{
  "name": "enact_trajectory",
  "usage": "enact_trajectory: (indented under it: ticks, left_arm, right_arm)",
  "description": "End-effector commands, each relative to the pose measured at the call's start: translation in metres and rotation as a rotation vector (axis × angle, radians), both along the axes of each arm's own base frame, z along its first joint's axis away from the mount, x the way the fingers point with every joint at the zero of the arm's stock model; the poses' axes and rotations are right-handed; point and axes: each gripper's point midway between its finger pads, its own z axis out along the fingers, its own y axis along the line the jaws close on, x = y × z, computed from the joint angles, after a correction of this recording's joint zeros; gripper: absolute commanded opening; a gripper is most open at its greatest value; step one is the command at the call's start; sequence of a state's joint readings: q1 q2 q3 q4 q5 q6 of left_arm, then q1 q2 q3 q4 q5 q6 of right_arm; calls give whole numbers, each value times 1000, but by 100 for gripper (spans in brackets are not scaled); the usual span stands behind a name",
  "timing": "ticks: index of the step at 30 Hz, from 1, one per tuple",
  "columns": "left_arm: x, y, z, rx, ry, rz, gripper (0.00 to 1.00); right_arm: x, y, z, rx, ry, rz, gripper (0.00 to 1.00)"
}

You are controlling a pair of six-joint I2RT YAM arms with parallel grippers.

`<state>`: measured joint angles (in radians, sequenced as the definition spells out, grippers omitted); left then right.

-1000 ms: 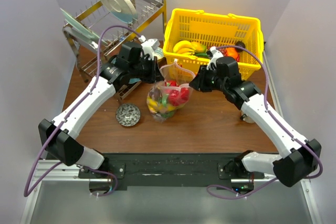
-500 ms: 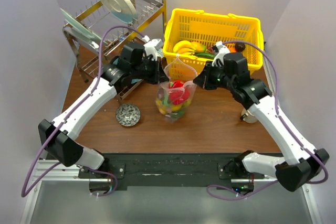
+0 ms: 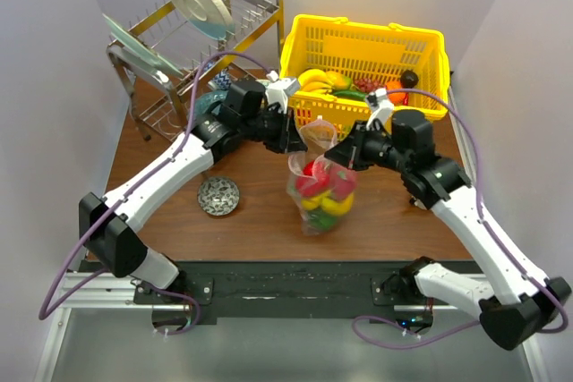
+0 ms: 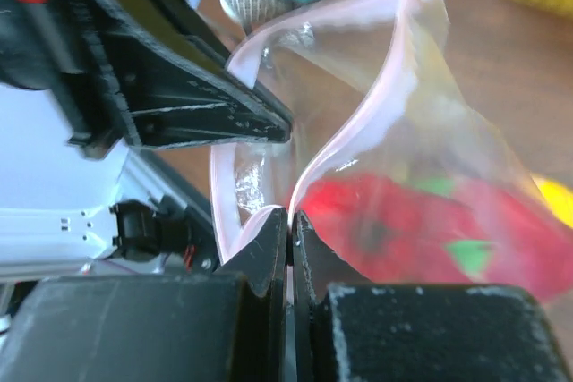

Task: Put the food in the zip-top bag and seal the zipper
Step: Adjust the zipper food storage bag at the center of the board.

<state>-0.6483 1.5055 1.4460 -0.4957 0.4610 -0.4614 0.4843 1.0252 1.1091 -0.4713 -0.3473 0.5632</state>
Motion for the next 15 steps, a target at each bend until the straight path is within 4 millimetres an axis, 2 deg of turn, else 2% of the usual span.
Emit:
enact_trajectory:
  ticks: [1, 4, 8, 10, 11, 15]
  left_arm:
    - [4, -7, 7, -71, -49, -35, 7]
    - [7, -5, 12, -82, -83, -24, 20]
    - [12, 2, 16, -86, -89, 1, 45]
    - [13, 6, 22, -108, -86, 17, 51]
    - [13, 6, 27, -133, -94, 9, 57]
    - [10, 4, 34, -180, -71, -10, 65]
  right_arm:
    - [1, 21, -4, 93, 26, 70, 0]
    - [0, 23, -8, 108, 32, 84, 0]
    - [-3, 22, -6, 102, 17, 93, 0]
    - [-7, 22, -2, 106, 2, 114, 0]
    - [-9, 23, -3, 100, -5, 127, 0]
    - [-11, 24, -5, 99, -15, 148, 3]
